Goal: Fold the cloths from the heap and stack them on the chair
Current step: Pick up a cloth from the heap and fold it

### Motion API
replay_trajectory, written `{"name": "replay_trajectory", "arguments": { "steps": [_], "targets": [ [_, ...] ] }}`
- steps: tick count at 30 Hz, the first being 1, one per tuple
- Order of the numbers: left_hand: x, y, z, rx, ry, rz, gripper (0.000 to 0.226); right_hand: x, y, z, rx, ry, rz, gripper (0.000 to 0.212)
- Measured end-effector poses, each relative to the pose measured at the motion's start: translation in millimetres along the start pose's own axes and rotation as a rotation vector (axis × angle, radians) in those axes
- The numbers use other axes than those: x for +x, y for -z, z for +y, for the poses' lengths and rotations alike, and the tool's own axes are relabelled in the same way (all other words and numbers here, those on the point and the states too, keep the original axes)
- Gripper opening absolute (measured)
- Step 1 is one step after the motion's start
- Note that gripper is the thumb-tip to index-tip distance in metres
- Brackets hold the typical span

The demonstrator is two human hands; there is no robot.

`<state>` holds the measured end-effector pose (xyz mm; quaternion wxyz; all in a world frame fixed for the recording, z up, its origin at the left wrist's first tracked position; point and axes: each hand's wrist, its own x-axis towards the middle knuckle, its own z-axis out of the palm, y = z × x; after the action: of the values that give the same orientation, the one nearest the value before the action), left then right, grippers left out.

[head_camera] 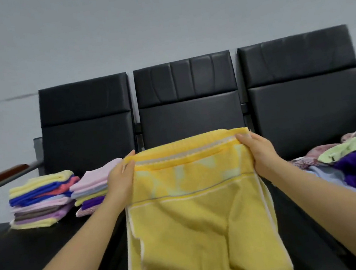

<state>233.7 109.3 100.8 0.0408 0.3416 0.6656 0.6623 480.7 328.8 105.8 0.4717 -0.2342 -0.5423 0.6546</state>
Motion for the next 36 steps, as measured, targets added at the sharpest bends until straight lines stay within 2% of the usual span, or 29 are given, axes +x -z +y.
{"name": "replay_trajectory", "arguments": {
  "steps": [5, 9, 17, 21, 25, 28, 31, 34, 36],
  "targets": [
    [12.4, 25.6, 83.4, -0.098, -0.138, 0.094, 0.026, -4.1, -27.0, -71.9, 0.117, 0.178, 0.066, 0.015],
    [12.5, 43.0, 122.5, -0.156, -0.189, 0.116, 0.026, -12.3, -31.0, -110.7, 0.171, 0.218, 0.069, 0.017],
    [-0.7, 56.9, 141.9, -0.398, -0.186, 0.086, 0.011, -40.8, -22.4, -139.5, 0.088, 0.327, 0.009, 0.005],
    [-1.4, 58.5, 147.3, -0.320, -0.209, 0.094, 0.009, -49.0, -18.3, -148.1, 0.031, 0.357, -0.025, 0.009],
    [0.8, 51.4, 128.1, -0.136, -0.132, 0.055, 0.016, -36.7, -7.6, -130.8, -0.044, 0.133, -0.045, 0.010],
    [2.8, 39.0, 83.1, 0.097, -0.013, -0.045, 0.026, -19.0, 8.3, -82.4, -0.245, -0.055, 0.044, 0.011],
    [-2.4, 21.3, 35.1, 0.222, 0.093, -0.095, 0.028, -9.7, 26.7, -28.5, -0.447, -0.143, 0.059, 0.014],
    [-2.9, 5.3, -12.5, 0.274, 0.174, -0.081, 0.029, -9.2, 35.7, 14.9, -0.486, -0.191, 0.048, 0.020],
    [3.3, 0.4, -39.2, 0.291, 0.196, -0.073, 0.020, -5.6, 38.4, 35.2, -0.553, -0.180, 0.060, 0.026]
  ]
}}
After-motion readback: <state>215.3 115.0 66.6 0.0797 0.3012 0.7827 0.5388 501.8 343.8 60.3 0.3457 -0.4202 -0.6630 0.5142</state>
